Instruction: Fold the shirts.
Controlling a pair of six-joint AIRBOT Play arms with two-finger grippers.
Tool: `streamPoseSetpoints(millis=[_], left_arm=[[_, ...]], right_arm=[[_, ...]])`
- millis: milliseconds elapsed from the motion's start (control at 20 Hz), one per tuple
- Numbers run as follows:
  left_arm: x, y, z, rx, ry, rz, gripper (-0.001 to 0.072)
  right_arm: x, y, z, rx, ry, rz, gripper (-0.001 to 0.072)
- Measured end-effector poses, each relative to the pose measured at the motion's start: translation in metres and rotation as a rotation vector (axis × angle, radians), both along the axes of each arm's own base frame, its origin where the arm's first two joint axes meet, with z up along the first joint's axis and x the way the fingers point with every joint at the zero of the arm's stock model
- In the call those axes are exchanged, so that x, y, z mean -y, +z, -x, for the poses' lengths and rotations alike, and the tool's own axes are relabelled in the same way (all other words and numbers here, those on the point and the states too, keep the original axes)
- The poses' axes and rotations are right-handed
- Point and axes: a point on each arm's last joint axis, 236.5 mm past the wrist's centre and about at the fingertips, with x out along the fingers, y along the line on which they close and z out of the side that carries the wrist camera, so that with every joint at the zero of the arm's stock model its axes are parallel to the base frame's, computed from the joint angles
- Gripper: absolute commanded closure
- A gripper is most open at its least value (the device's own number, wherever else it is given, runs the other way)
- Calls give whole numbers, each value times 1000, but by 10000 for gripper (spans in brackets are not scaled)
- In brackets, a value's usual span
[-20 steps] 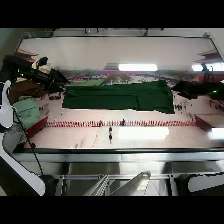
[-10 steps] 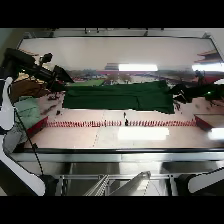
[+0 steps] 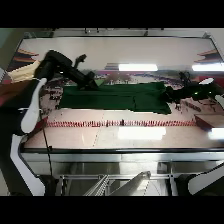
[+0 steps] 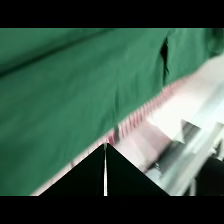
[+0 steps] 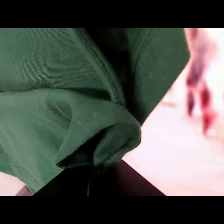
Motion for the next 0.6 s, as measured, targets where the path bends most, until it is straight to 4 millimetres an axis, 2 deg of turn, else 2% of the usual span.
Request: streamPoseSetpoints(millis=[150, 250, 300, 450, 550, 600], left_arm=[[50, -45, 12, 29, -57, -74, 708], [72, -73, 24, 23, -95, -130, 701], [85, -78, 30, 15, -109, -131, 701], [127, -84, 50, 26, -178, -126, 691], [153, -73, 64, 29, -219, -73, 691], [165, -57, 73, 26, -244, -16, 692]], right_arm=[[1, 16, 8, 11, 38, -14, 694], [8, 40, 6, 53, 31, -41, 694], [11, 53, 7, 72, 31, -57, 694], [21, 101, 8, 153, 23, -123, 694], [21, 135, 11, 210, 25, -169, 694], [19, 151, 13, 237, 30, -192, 694]])
